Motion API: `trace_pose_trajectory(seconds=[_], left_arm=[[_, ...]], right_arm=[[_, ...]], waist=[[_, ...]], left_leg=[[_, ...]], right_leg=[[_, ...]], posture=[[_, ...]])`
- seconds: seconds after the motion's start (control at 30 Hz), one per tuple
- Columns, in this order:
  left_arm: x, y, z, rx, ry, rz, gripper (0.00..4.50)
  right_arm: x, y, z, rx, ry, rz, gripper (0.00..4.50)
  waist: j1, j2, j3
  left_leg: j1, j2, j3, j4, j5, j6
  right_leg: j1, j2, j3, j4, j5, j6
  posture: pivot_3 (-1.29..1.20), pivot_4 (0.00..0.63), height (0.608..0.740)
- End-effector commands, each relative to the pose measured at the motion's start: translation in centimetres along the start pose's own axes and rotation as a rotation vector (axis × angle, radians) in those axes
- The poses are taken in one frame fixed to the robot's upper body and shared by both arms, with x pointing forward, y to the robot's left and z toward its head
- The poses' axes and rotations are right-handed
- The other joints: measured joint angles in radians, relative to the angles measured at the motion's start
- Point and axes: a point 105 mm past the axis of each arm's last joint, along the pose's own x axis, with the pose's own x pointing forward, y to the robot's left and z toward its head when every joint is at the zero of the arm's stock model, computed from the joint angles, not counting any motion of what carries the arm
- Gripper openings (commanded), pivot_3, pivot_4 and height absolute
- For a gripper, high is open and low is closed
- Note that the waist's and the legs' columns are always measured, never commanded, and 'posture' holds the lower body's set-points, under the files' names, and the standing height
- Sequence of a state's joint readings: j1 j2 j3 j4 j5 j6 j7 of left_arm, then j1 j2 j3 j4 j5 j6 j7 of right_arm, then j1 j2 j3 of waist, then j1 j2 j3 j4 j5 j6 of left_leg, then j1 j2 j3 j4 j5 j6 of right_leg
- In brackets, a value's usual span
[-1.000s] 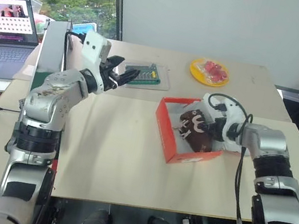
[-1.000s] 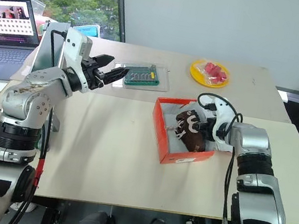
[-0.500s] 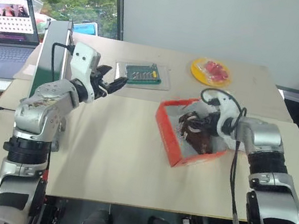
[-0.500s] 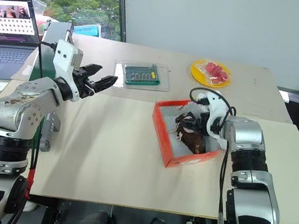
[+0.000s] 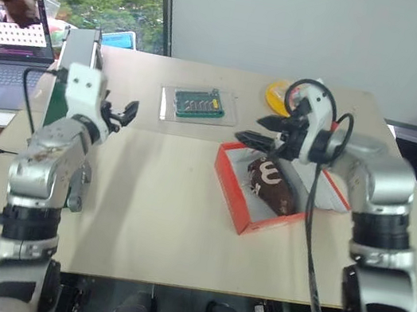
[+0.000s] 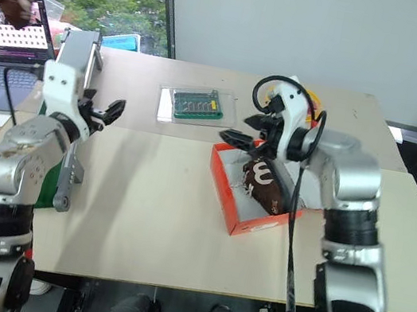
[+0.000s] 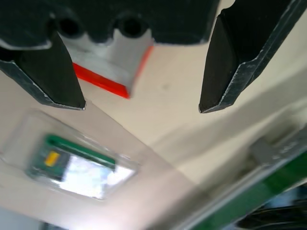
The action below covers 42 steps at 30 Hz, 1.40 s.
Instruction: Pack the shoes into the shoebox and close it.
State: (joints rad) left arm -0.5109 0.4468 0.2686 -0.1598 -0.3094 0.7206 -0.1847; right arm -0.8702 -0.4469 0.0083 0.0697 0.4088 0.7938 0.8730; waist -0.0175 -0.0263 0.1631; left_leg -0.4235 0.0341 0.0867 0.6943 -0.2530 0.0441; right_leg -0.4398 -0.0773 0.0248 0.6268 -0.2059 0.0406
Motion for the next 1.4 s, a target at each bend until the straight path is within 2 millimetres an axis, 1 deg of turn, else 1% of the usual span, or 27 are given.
trace_pose_trajectory(seconds=[0.03, 0.07, 0.13, 0.3, 0.37, 0.4, 0.47, 0.57, 0.77, 0.9, 1.0, 1.13, 1.23, 1.4], left_arm=[[-1.9, 2.5, 0.5, -0.006, -0.029, 0.148, 3.9], [-2.3, 2.8, 0.4, -0.01, -0.033, 0.168, 4.15], [-3.2, 3.5, 0.0, -0.027, -0.031, 0.219, 4.4], [-4.8, 3.9, -1.0, -0.039, -0.018, 0.275, 4.4], [-5.6, 4.5, -1.7, -0.021, 0.003, 0.326, 4.4], [-5.8, 4.8, -1.9, -0.016, 0.007, 0.343, 4.4], [-6.1, 5.0, -2.4, -0.013, 0.017, 0.36, 4.4], [-6.3, 5.1, -2.8, -0.019, 0.028, 0.376, 4.4], [-6.1, 5.7, -3.0, -0.015, 0.021, 0.407, 4.4], [-5.8, 7.2, -3.6, 0.009, -0.004, 0.421, 4.4], [-5.7, 7.8, -4.3, 0.007, -0.02, 0.404, 4.4], [-5.6, 8.9, -4.8, 0.028, -0.036, 0.385, 4.4], [-5.4, 9.4, -4.8, 0.034, -0.05, 0.379, 4.4], [-4.8, 9.7, -4.9, 0.03, -0.065, 0.37, 4.4]], right_arm=[[-0.2, 1.1, 2.3, -0.001, -0.194, 0.027, 4.48], [-0.1, 1.0, 1.8, 0.01, -0.196, 0.02, 4.5], [0.3, 1.1, 0.4, 0.031, -0.187, 0.03, 4.5], [1.6, 2.0, -2.2, 0.01, -0.128, 0.06, 4.5], [2.7, 1.8, -3.6, -0.039, -0.068, 0.017, 4.5], [3.0, 1.6, -4.0, -0.057, -0.05, -0.003, 4.5], [3.8, 2.1, -4.5, -0.082, -0.032, 0.004, 4.5], [4.5, 2.8, -4.7, -0.074, -0.035, 0.019, 4.5], [5.6, 3.9, -5.1, -0.059, -0.034, 0.055, 4.5], [6.0, 4.5, -5.2, -0.048, -0.037, 0.077, 4.5], [5.7, 4.9, -5.3, -0.053, -0.029, 0.096, 4.5], [5.0, 4.0, -5.7, -0.066, 0.004, 0.068, 4.5], [4.8, 3.5, -5.9, -0.078, 0.019, 0.039, 4.5], [4.8, 3.4, -5.7, -0.082, 0.02, 0.031, 4.5]], waist=[[-0.001, 0.0, 0.0], [0.001, 0.0, 0.0], [0.007, 0.0, 0.0], [0.011, 0.0, 0.0], [0.007, 0.0, 0.0], [0.005, 0.0, 0.0], [0.003, 0.0, 0.0], [0.003, 0.0, 0.0], [0.005, 0.0, 0.0], [0.004, 0.0, 0.0], [0.004, 0.0, 0.0], [0.005, 0.0, 0.0], [0.004, 0.0, 0.0], [0.004, 0.0, 0.0]], left_leg=[[0.0, 0.0, 0.0, 0.0, 0.0, 0.0], [0.0, 0.0, 0.0, 0.001, 0.0, -0.001], [0.001, 0.0, -0.001, 0.001, 0.001, -0.001], [0.001, -0.001, -0.002, 0.001, 0.001, -0.001], [0.001, 0.0, -0.002, 0.0, 0.001, -0.001], [0.001, 0.0, -0.002, 0.0, 0.001, -0.001], [0.001, 0.0, -0.002, 0.0, 0.001, -0.002], [0.002, 0.0, -0.002, 0.0, 0.001, -0.002], [0.002, 0.0, -0.002, 0.0, 0.001, -0.002], [0.002, 0.0, -0.002, 0.0, 0.001, -0.002], [0.002, 0.0, -0.002, 0.0, 0.001, -0.002], [0.002, 0.0, -0.002, 0.0, 0.001, -0.002], [0.002, 0.0, -0.002, 0.0, 0.001, -0.002], [0.002, 0.0, -0.002, 0.0, 0.001, -0.002]], right_leg=[[0.0, 0.0, 0.0, 0.002, 0.0, 0.0], [-0.001, 0.0, 0.0, 0.003, 0.0, 0.0], [0.0, 0.0, -0.001, 0.003, 0.001, -0.001], [0.002, -0.001, -0.002, 0.002, 0.001, -0.001], [0.001, 0.0, -0.002, 0.002, 0.001, -0.001], [0.001, 0.0, -0.002, 0.002, 0.001, -0.001], [0.001, 0.0, -0.002, 0.002, 0.001, -0.002], [0.001, 0.0, -0.002, 0.003, 0.001, -0.002], [0.001, 0.0, -0.003, 0.003, 0.001, -0.002], [0.001, 0.0, -0.003, 0.003, 0.001, -0.002], [0.001, 0.0, -0.003, 0.003, 0.001, -0.003], [0.001, 0.0, -0.004, 0.002, 0.001, -0.003], [0.001, 0.0, -0.004, 0.002, 0.001, -0.003], [0.001, 0.0, -0.005, 0.002, 0.0, -0.003]], posture=[[0.0, 0.15, 0.74], [0.0, 0.15, 0.74], [0.0, 0.15, 0.74], [0.0, 0.15, 0.74], [0.0, 0.15, 0.74], [0.0, 0.15, 0.74], [0.0, 0.15, 0.74], [0.0, 0.15, 0.74], [0.0, 0.15, 0.74], [0.0, 0.15, 0.74], [0.0, 0.15, 0.74], [0.0, 0.15, 0.74], [0.0, 0.15, 0.74], [0.0, 0.15, 0.74]])
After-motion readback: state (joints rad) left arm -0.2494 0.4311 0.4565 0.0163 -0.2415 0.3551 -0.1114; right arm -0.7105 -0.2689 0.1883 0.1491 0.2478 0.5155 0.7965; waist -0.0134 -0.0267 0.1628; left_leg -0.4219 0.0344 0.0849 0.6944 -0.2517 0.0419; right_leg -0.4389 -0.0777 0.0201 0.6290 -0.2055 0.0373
